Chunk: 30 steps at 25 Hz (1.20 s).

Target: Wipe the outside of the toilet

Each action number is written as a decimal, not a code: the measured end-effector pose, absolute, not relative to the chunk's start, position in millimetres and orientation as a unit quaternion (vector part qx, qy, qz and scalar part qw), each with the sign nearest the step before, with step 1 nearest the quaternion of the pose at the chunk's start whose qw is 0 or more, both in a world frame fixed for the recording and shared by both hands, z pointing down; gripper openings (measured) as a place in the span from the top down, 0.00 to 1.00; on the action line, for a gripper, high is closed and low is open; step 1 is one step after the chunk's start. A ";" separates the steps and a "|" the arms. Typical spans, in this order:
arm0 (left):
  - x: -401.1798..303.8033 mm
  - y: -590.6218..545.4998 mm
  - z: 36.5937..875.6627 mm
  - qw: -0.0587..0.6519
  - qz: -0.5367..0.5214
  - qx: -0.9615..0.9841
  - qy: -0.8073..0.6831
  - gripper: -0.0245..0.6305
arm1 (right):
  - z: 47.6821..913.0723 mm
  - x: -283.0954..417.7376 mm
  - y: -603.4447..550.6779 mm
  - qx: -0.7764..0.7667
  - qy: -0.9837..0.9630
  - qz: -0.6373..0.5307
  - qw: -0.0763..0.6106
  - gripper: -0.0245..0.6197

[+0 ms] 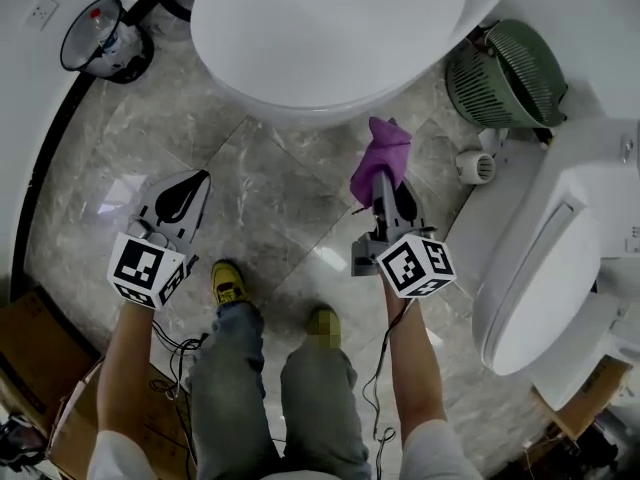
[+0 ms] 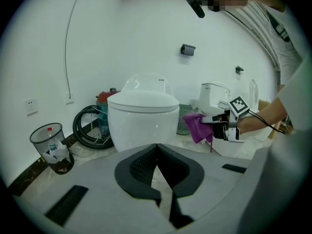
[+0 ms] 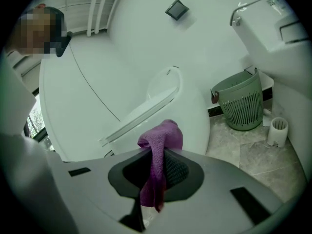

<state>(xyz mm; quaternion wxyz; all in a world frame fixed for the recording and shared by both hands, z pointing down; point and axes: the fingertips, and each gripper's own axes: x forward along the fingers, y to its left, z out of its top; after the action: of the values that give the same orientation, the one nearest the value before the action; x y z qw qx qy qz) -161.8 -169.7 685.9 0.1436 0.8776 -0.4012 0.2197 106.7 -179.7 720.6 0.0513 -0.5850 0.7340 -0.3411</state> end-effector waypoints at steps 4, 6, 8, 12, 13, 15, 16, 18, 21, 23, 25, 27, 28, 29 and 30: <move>-159.3 -159.6 629.7 0.162 0.205 0.873 -0.412 0.94 | 671.4 103.0 -169.6 -0.579 0.731 -0.359 0.038 0.87; -161.8 -156.5 598.8 0.172 0.193 0.868 -0.425 0.94 | 645.0 101.3 -166.1 -0.574 0.732 -0.365 0.037 0.87; -164.4 -155.0 573.4 0.179 0.189 0.862 -0.434 0.94 | 618.5 99.5 -164.4 -0.571 0.735 -0.364 0.032 0.87; -168.9 -157.1 530.0 0.184 0.183 0.854 -0.452 0.94 | 571.4 98.3 -163.4 -0.570 0.735 -0.367 0.022 0.87; -169.2 -159.3 516.3 0.184 0.179 0.852 -0.457 0.94 | 559.4 98.1 -162.9 -0.570 0.734 -0.368 0.022 0.87; -169.7 -164.1 487.4 0.180 0.173 0.849 -0.465 0.94 | 534.2 97.5 -160.7 -0.571 0.733 -0.369 0.022 0.87; -170.1 -166.2 472.5 0.177 0.168 0.849 -0.469 0.94 | 521.3 97.2 -159.1 -0.571 0.733 -0.370 0.022 0.87; -170.7 -169.9 441.4 0.174 0.157 0.846 -0.478 0.94 | 494.7 96.9 -155.7 -0.568 0.734 -0.372 0.015 0.87; -174.3 -174.6 395.3 0.172 0.145 0.840 -0.493 0.94 | 449.3 95.6 -154.2 -0.568 0.738 -0.365 0.012 0.87; -178.0 -172.1 369.5 0.176 0.136 0.836 -0.501 0.94 | 421.0 93.6 -150.4 -0.570 0.736 -0.364 0.022 0.87; -182.0 -168.7 351.6 0.174 0.135 0.836 -0.503 0.94 | 398.3 90.9 -147.5 -0.571 0.736 -0.362 0.024 0.87; -184.0 -166.4 335.8 0.167 0.144 0.836 -0.503 0.94 | 379.0 89.2 -145.8 -0.571 0.738 -0.360 0.022 0.87; -185.2 -165.7 327.5 0.165 0.147 0.836 -0.503 0.94 | 369.5 89.1 -145.3 -0.572 0.738 -0.359 0.022 0.87; -186.8 -165.2 318.8 0.164 0.148 0.835 -0.504 0.94 | 359.7 89.5 -145.0 -0.573 0.737 -0.358 0.024 0.87; -188.5 -164.8 309.8 0.165 0.146 0.834 -0.506 0.94 | 349.6 90.5 -145.0 -0.574 0.736 -0.358 0.026 0.87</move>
<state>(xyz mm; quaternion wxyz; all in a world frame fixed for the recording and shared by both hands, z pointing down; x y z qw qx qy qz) -188.5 -164.8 309.8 0.1653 0.8341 -0.5055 0.1462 90.5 -145.0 349.6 0.0259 -0.5745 0.7358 -0.3577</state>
